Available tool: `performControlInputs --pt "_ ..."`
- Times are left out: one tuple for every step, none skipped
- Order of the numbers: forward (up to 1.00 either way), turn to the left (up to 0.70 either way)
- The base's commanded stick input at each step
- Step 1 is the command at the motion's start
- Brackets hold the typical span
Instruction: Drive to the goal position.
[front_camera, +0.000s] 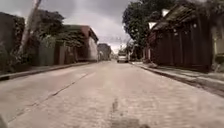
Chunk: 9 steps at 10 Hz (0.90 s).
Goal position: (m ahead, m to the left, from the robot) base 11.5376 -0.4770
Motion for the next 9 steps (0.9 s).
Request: performControlInputs --pt "1.00 0.00" --pt "1.00 0.00" --pt "1.00 0.00" --pt "1.00 0.00" --pt "1.00 -0.35" --pt "1.00 -0.22" --pt "1.00 -0.04" --pt "1.00 0.00" --pt "1.00 0.00"
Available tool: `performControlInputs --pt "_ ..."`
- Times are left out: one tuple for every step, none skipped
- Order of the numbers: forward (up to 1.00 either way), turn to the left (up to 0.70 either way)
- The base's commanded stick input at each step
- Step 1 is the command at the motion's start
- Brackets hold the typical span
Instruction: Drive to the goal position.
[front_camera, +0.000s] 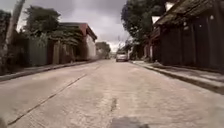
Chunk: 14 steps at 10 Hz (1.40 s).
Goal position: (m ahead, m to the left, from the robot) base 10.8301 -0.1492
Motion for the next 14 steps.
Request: performControlInputs --pt "1.00 0.00" --pt "1.00 0.00" --pt "1.00 0.00" --pt "1.00 0.00" --pt "1.00 0.00" --pt "1.00 0.00" --pt "1.00 0.00" --pt "1.00 0.00" --pt "1.00 0.00" --pt "1.00 0.00" --pt "1.00 0.00" --pt "1.00 0.00" --pt "1.00 0.00" --pt "1.00 0.00"
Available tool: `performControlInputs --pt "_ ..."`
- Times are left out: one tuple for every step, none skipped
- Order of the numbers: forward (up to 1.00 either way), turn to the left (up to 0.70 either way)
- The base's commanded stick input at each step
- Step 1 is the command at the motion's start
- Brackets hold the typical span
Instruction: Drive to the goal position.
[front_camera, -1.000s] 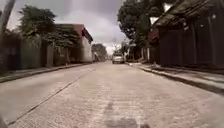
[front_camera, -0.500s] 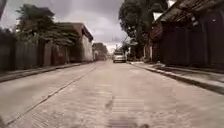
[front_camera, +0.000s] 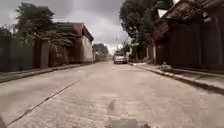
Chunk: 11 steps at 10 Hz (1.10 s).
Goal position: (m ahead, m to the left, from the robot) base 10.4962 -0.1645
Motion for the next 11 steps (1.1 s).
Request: performControlInputs --pt "1.00 0.00" --pt "1.00 0.00" --pt "1.00 0.00" --pt "1.00 0.00" --pt "1.00 0.00" --pt "1.00 0.00" --pt "1.00 0.00" --pt "1.00 0.00" --pt "1.00 0.00" --pt "1.00 0.00" --pt "1.00 0.00"
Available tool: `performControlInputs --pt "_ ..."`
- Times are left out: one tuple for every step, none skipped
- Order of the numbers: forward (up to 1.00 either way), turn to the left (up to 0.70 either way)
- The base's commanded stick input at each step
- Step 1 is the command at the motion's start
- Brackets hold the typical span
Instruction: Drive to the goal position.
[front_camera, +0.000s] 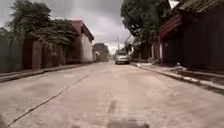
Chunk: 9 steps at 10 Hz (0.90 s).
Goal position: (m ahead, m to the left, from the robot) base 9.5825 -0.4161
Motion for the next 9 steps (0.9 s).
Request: performControlInputs --pt "1.00 0.00" --pt "1.00 0.00" --pt "1.00 0.00" --pt "1.00 0.00" --pt "1.00 0.00" --pt "1.00 0.00" --pt "1.00 0.00" --pt "1.00 0.00" --pt "1.00 0.00"
